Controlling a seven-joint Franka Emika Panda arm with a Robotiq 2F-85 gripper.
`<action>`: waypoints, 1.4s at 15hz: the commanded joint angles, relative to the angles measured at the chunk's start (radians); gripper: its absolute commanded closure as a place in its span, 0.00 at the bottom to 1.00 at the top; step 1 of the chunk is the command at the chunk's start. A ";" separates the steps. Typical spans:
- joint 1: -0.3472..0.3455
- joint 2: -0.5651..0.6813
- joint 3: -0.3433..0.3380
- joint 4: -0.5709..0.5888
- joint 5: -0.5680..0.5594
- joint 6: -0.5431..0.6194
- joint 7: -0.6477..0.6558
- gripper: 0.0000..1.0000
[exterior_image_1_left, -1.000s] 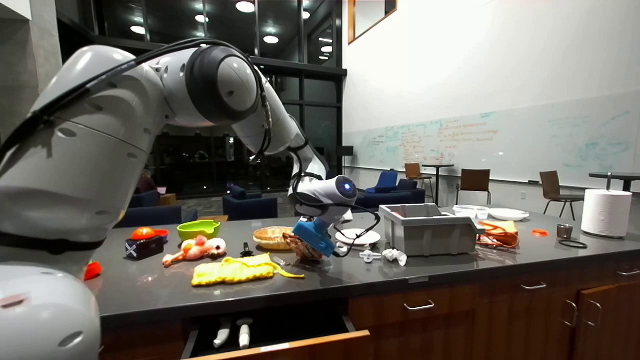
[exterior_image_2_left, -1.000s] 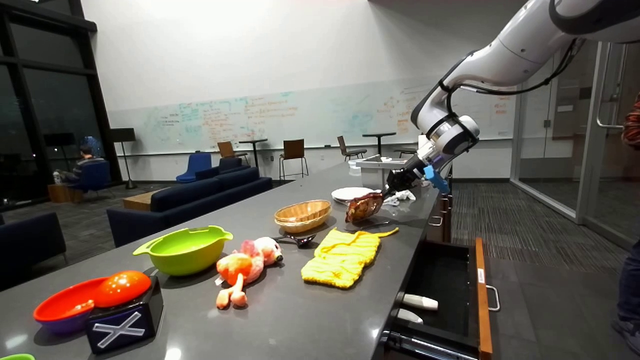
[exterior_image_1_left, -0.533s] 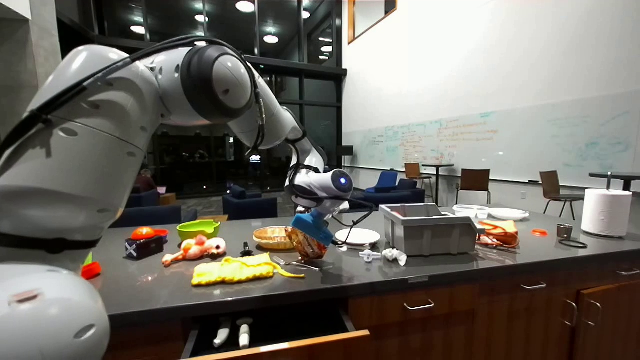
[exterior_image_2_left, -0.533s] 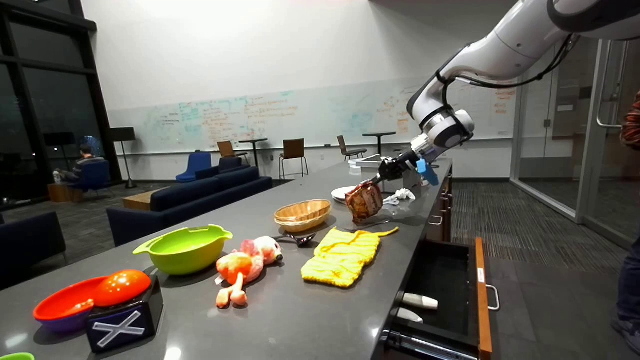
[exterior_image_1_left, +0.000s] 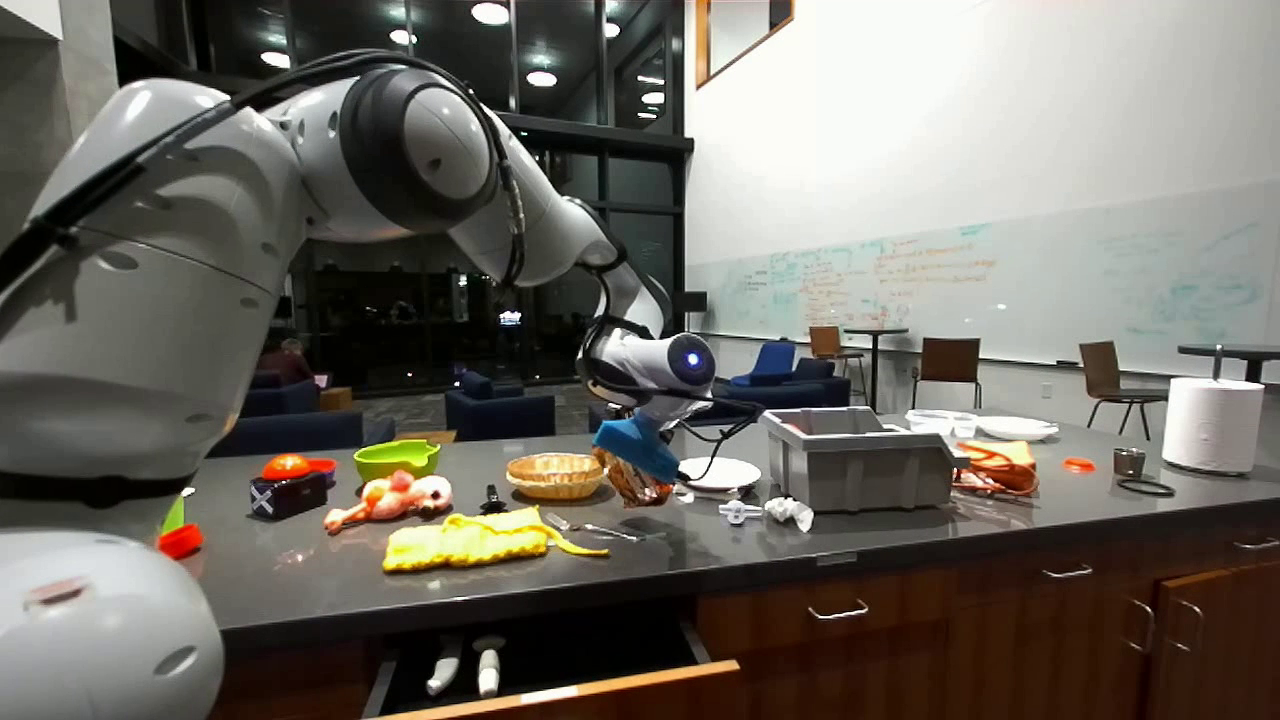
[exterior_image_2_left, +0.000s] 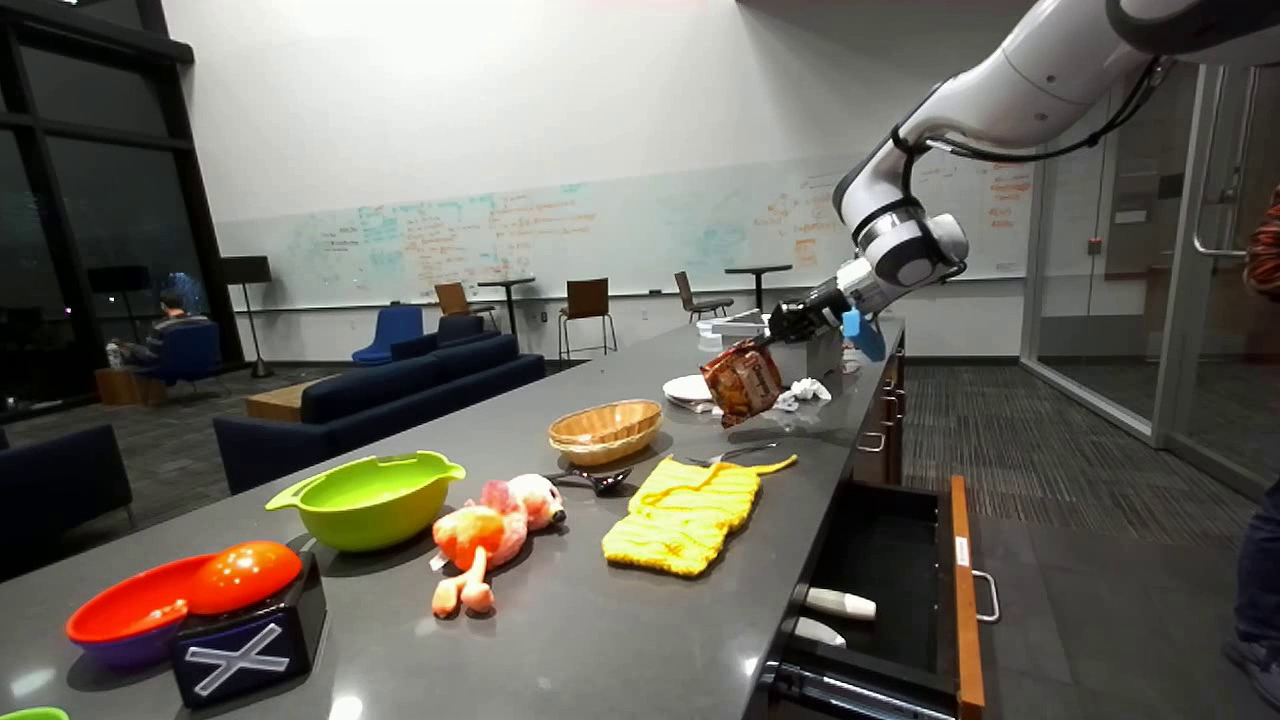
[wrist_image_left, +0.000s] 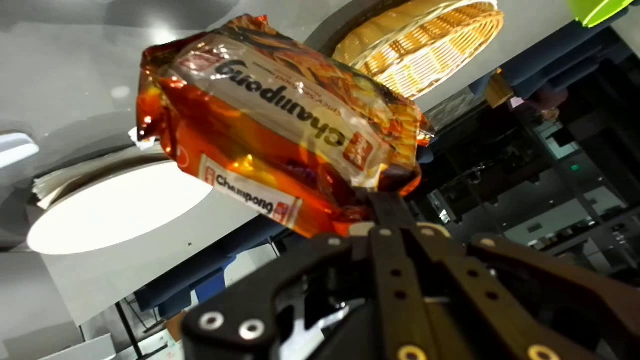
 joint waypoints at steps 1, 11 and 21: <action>0.017 -0.072 -0.039 -0.076 0.094 0.005 -0.075 1.00; 0.033 -0.162 -0.097 -0.233 0.296 -0.015 -0.272 1.00; 0.020 -0.288 -0.156 -0.445 0.424 -0.076 -0.433 1.00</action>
